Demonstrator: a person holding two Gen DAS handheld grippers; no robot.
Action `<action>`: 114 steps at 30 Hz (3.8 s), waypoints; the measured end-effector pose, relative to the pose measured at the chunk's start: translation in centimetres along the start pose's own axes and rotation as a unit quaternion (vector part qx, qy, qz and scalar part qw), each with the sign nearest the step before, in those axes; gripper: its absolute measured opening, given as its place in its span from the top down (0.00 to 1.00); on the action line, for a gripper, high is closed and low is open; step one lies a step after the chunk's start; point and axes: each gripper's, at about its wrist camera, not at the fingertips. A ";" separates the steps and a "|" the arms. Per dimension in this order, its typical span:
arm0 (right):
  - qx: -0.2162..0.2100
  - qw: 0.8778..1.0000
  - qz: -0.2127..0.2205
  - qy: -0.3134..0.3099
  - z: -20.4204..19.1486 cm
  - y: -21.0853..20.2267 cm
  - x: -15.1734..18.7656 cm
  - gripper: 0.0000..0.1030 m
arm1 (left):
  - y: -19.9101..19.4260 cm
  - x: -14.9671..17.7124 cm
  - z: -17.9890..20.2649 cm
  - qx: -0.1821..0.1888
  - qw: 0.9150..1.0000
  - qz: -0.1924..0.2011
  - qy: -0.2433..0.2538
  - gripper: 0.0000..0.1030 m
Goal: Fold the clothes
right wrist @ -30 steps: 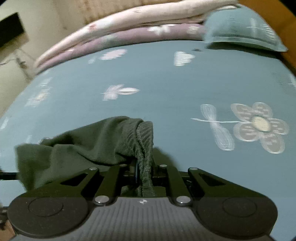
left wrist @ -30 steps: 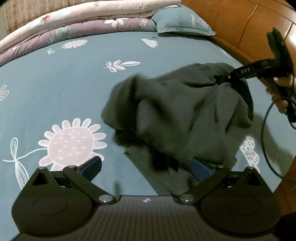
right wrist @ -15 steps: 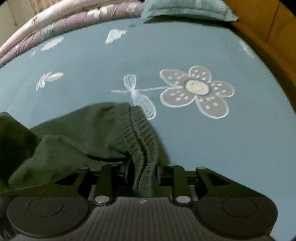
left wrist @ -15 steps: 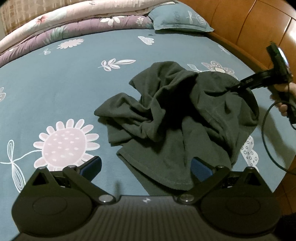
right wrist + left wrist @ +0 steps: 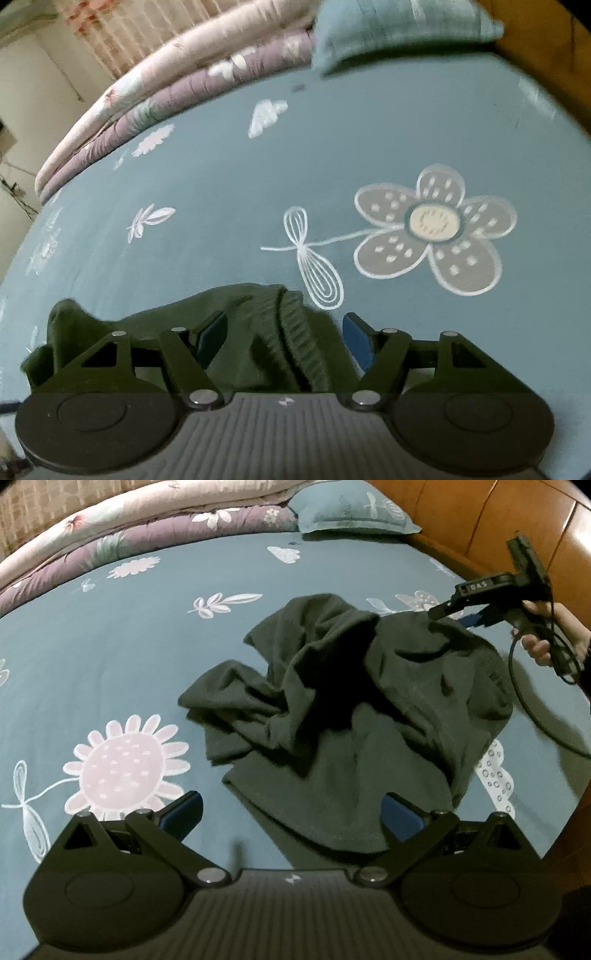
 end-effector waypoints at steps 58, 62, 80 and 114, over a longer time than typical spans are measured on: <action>0.100 0.976 0.101 0.165 2.4 -9.7 16.3 0.96 | 3.8 -1.8 1.4 0.038 0.999 -0.029 0.018 0.01; 0.143 0.973 0.077 0.166 3.6 -11.4 17.4 0.97 | 4.2 -2.2 1.4 0.044 0.998 -0.029 0.023 0.01; 0.095 0.989 0.114 -0.007 -0.9 -7.2 3.0 0.55 | 1.8 -1.4 1.5 -0.005 1.000 -0.009 -0.012 0.01; 0.141 0.985 0.080 -0.061 -1.9 3.8 -3.0 0.69 | -0.9 -0.3 0.9 -0.057 0.997 -0.003 -0.054 0.01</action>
Point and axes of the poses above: each gripper's, at about its wrist camera, not at the fingertips, and y roughly the way its jaws point, z to its right, x to its underside, and after that the axes turned 14 degrees about x, right-handed
